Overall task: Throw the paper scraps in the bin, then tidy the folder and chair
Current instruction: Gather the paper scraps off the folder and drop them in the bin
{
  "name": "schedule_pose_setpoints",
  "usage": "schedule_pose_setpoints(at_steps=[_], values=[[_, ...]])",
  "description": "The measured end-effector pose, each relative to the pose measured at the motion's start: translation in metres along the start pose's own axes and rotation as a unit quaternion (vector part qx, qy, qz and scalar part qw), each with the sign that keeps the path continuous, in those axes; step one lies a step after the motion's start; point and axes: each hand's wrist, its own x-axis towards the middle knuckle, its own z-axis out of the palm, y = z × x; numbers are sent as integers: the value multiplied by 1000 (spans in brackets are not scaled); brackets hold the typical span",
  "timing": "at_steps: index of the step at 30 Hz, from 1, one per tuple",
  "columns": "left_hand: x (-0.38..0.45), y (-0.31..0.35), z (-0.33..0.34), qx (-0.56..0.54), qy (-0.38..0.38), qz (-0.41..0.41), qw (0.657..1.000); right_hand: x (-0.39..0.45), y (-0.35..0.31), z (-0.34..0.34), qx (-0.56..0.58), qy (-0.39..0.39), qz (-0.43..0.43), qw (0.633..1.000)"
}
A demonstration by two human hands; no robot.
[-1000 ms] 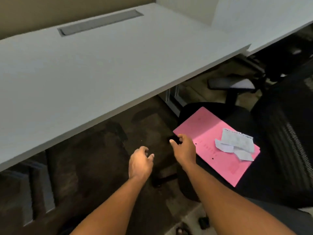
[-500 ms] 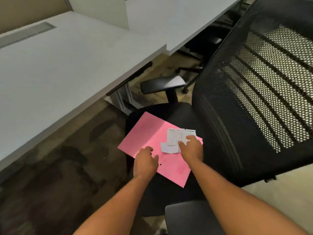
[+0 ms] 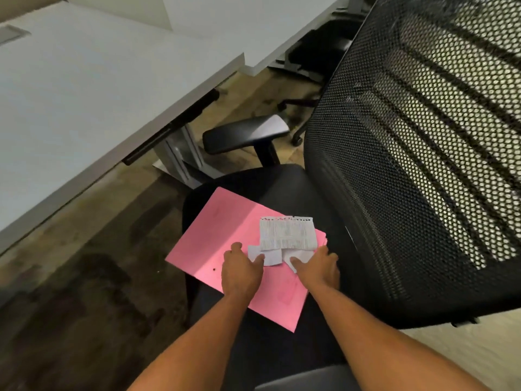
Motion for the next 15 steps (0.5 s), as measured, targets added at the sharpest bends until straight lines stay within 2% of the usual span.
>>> schedule_pose_setpoints(at_steps=[4,9,15], values=[[11,-4,11,-4,-20,-11,1000,3,-1,9,-41,6,-8,999],[14,-11,8,33,-55,37,997,6,0,12,-51,-4,-24,998],[17,-12,-26,-119,-14,111,986,7,5,12,-72,-7,-47,996]])
